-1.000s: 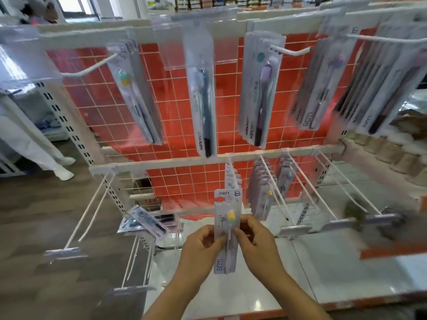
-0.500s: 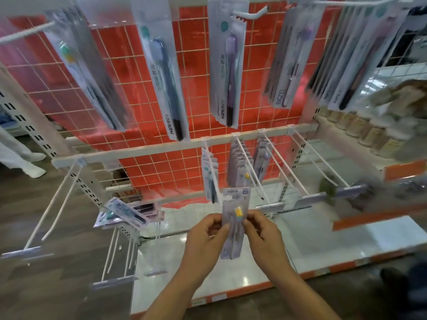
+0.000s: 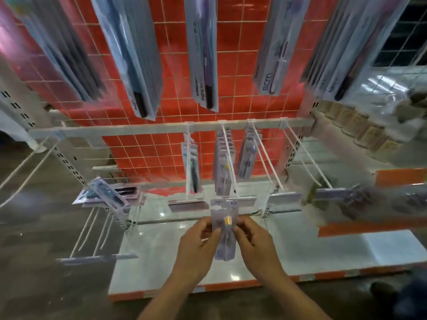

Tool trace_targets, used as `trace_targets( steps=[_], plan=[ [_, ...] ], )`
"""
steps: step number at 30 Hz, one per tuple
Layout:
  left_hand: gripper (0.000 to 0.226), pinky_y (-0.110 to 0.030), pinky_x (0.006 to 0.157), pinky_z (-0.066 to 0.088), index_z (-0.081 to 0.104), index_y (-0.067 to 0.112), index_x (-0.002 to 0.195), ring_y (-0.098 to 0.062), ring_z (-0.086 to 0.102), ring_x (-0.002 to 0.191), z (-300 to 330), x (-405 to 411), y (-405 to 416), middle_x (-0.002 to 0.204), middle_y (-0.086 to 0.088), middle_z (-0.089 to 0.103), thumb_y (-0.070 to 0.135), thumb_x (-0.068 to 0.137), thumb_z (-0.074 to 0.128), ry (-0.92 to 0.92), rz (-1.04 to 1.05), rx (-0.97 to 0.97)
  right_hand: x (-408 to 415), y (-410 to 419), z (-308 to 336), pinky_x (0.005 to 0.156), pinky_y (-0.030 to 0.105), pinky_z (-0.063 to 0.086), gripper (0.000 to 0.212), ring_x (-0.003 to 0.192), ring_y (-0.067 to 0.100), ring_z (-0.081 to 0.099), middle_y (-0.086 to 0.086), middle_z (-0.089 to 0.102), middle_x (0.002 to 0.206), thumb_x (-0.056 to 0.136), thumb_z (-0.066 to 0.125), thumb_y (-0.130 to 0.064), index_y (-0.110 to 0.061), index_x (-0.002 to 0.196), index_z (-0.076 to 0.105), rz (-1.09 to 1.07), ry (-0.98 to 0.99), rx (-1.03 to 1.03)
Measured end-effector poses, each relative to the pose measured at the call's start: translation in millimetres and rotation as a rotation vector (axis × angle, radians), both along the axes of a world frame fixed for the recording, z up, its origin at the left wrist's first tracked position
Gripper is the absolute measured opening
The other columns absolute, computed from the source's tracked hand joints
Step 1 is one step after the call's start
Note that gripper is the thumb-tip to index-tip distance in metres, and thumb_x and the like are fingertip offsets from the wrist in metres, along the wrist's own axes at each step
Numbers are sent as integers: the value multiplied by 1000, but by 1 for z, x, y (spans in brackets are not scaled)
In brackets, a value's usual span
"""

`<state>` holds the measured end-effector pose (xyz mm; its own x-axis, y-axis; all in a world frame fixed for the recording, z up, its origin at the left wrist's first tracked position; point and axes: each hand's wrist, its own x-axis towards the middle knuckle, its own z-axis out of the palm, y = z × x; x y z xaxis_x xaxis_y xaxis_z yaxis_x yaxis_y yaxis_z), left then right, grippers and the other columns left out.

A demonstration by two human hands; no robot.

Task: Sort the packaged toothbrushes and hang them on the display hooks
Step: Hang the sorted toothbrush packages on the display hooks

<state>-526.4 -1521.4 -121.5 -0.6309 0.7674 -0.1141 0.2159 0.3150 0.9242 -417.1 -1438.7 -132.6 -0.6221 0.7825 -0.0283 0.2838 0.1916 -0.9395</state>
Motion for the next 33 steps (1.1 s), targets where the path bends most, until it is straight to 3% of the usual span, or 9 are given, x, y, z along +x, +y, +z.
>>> trace_targets(
  steps=[5,8,14,16,18,19,21,25,33],
  plan=[
    [11,-6,72,47,60,29,101,-1,63,88,-27,8,6,99,8,68,22,93,59,-9,21,-32,5,7,-27,72,8,47,22,85,-5,61,-15,65,81,96,51,-16,-34,87,58,21,27,-2],
    [15,-3,70,46,59,36,96,5,63,86,-47,9,4,94,15,67,21,92,60,5,8,-14,6,4,-50,73,11,50,19,84,-1,63,-13,68,78,96,52,-18,-32,87,61,5,50,-36],
    [14,1,68,41,61,15,108,-8,58,86,-79,14,2,100,-3,64,16,94,56,24,32,-20,6,-7,-87,70,15,52,21,81,2,65,-18,69,84,95,53,-16,-31,88,65,-67,92,-50],
    [8,1,67,39,57,22,100,-4,55,82,-83,14,5,91,9,62,15,95,54,11,28,-14,6,-7,-94,69,16,52,18,78,3,66,-13,71,82,94,55,-16,-27,89,68,-99,114,-84],
    [23,-3,66,37,52,34,84,4,55,70,-88,14,10,71,30,56,14,94,56,49,11,2,3,-3,-98,70,16,52,15,77,4,67,-8,72,81,93,56,-15,-23,89,69,-134,140,-111],
    [29,-4,66,38,51,38,80,4,57,68,-92,12,13,59,29,57,14,94,57,62,4,14,2,1,-101,69,16,51,16,77,5,67,-6,72,80,93,56,-14,-22,88,69,-147,148,-103],
    [24,-6,65,42,57,36,81,9,60,72,-97,9,19,66,22,65,15,94,56,77,-10,47,-2,9,-104,65,11,49,18,73,1,65,-5,71,77,94,54,-11,-21,87,67,-157,149,-76],
    [15,-8,71,46,63,17,97,-7,62,83,-105,2,35,94,-3,69,23,97,50,92,-46,84,-6,22,-107,63,11,49,20,72,-2,64,-10,70,77,96,52,-11,-23,86,66,-168,169,-31],
    [18,-6,74,49,61,25,106,-4,62,87,-94,-8,59,96,9,66,29,98,46,210,-38,183,-16,41,-89,66,11,50,22,78,0,64,-10,68,78,96,50,-13,-28,88,63,-167,314,66]
  ],
)
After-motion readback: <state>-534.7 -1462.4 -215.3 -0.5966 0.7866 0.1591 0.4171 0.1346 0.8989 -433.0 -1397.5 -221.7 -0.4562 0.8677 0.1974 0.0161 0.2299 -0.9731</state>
